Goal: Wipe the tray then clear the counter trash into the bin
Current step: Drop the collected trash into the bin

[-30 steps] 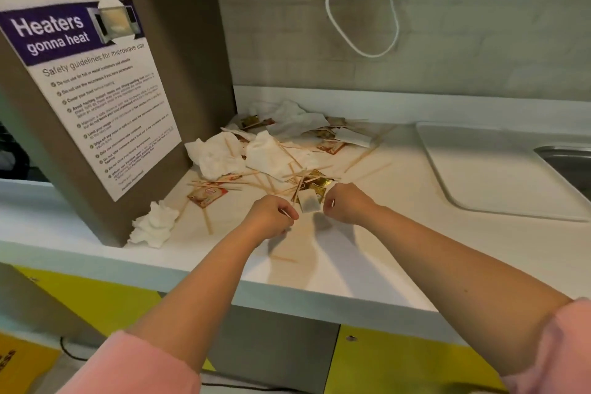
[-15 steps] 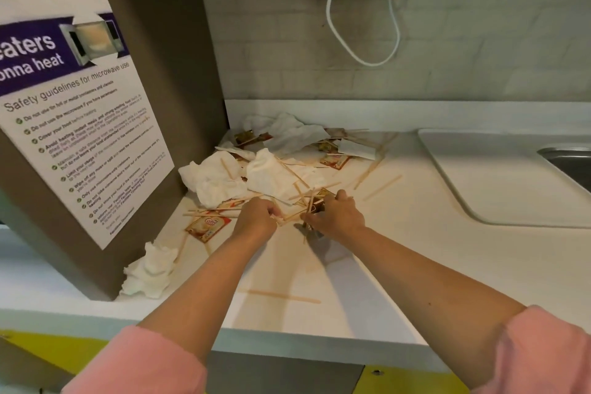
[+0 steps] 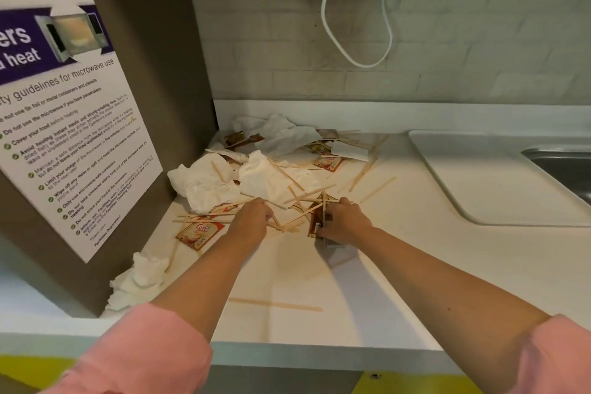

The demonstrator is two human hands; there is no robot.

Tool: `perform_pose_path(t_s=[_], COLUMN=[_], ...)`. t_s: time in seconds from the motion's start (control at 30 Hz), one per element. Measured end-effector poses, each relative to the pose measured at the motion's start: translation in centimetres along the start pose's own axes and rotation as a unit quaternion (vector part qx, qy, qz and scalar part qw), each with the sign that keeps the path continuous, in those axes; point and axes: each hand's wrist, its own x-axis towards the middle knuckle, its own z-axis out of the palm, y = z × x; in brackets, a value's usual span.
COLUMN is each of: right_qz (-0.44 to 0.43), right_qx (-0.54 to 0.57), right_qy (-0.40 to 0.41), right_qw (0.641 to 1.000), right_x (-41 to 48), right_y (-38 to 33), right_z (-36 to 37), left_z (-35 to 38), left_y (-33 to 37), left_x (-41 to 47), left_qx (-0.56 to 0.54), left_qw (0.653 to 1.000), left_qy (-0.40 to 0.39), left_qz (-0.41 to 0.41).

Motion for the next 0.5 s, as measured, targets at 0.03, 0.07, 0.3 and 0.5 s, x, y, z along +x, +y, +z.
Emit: perform_pose_path(t_s=[0.03, 0.07, 0.3, 0.5], right_qz=[0.0, 0.0, -0.014, -0.116], right_qx=[0.0, -0.002, -0.05, -0.064], right_qy=[-0.004, -0.008, -0.003, 0.066], right_qw=[1.0, 1.0, 0.999, 0.989], right_x=[-0.1, -0.2, -0.6, -0.9], right_y=[0.1, 0.2, 0.3, -1.0], right_z=[-0.2, -0.3, -0.9, -0.7], left_z=[0.0, -0.1, 0.0, -0.3], left_y=[-0.1, 0.0, -0.3, -0.2], left_x=[0.1, 0.1, -0.2, -0.4], left_qx=[-0.01, -0.015, -0.004, 0.0], left_qw=[1.0, 1.0, 0.999, 0.998], left_qy=[0.002, 0.004, 0.033, 0.011], left_qz=[-0.005, -0.007, 0.038, 0.06])
